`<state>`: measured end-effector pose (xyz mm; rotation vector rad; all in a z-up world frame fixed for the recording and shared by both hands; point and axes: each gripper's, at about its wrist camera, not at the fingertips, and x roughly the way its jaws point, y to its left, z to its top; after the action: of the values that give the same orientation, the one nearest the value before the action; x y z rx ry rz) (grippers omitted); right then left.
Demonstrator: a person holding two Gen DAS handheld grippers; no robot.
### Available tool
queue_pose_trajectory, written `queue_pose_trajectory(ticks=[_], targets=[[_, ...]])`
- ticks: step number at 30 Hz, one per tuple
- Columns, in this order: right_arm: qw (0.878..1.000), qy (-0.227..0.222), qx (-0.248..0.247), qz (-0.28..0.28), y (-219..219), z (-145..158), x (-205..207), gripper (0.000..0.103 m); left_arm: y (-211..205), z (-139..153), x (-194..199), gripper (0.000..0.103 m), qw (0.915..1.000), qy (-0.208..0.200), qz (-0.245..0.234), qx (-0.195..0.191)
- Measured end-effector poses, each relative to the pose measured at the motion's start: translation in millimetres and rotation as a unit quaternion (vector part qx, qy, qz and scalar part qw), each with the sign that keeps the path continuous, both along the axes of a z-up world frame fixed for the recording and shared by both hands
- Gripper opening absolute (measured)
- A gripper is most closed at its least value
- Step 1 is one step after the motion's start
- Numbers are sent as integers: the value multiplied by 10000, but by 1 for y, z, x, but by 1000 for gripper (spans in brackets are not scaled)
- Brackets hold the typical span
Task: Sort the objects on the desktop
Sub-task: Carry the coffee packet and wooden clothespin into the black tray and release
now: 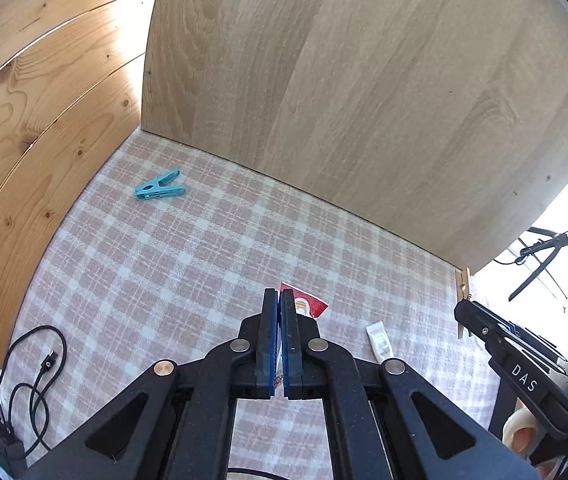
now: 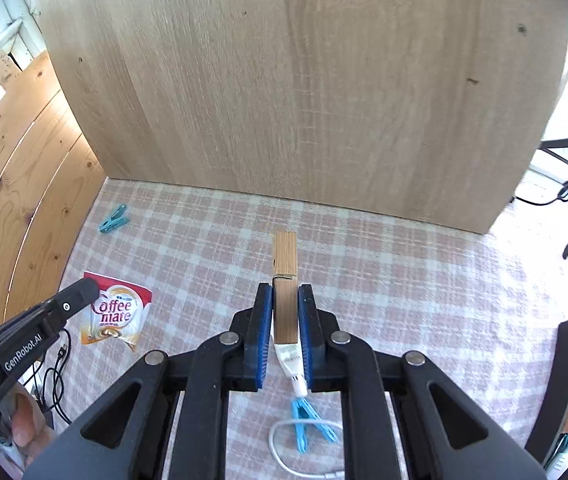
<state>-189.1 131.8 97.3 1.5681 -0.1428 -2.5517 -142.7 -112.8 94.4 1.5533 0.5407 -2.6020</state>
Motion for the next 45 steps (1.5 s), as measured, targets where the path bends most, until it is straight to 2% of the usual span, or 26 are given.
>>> queue_pose_trajectory(ticks=[1, 3, 4, 6, 7, 8, 10, 21, 28, 33, 35, 36, 37, 38, 39, 45], targets=[[10000, 31, -13, -59, 11, 7, 10, 13, 5, 5, 8, 1, 10000, 29, -61, -4], [9998, 96, -28, -195, 34, 17, 28, 13, 52, 12, -16, 1, 9997, 95, -208, -30], [9996, 129, -26, -263, 40, 15, 31, 13, 70, 11, 5, 1, 9994, 126, -319, -46], [9989, 194, 0, -422, 64, 22, 47, 13, 96, 17, 12, 1, 9985, 173, -527, -22], [9985, 216, 11, -510, 76, 24, 56, 13, 106, 29, 2, 1, 9978, 188, -635, 3], [9979, 228, 19, -606, 89, 25, 65, 13, 125, 42, 10, 1, 9969, 210, -759, 26], [9964, 241, 34, -815, 119, 28, 82, 13, 159, 49, 20, 1, 9945, 257, -1015, 39], [9793, 236, 291, -1991, 298, 40, 185, 13, 358, 75, 64, 1, 9713, 381, -2321, 354], [9666, 205, 317, -2535, 383, 41, 238, 13, 446, 78, 80, 1, 9577, 321, -2823, 450], [9620, 203, 287, -2707, 418, 43, 260, 13, 491, 84, 88, 2, 9489, 386, -3095, 482], [9629, 221, 197, -2683, 427, 44, 264, 15, 504, 82, 88, 14, 9424, 305, -3296, 485], [9625, 193, 171, -2699, 430, 45, 266, 26, 508, 83, 89, 35, 9437, 285, -3266, 447], [9614, 186, 161, -2739, 434, 46, 268, 34, 510, 84, 90, 39, 9458, 371, -3202, 395], [9603, 235, 159, -2775, 437, 48, 270, 47, 511, 86, 91, 37, 9472, 437, -3163, 289], [9594, 300, 173, -2799, 439, 50, 272, 50, 511, 87, 92, 37, 9479, 469, -3142, 232], [9608, 383, 92, -2744, 441, 54, 271, 50, 498, 87, 93, 37, 9489, 480, -3118, 83]])
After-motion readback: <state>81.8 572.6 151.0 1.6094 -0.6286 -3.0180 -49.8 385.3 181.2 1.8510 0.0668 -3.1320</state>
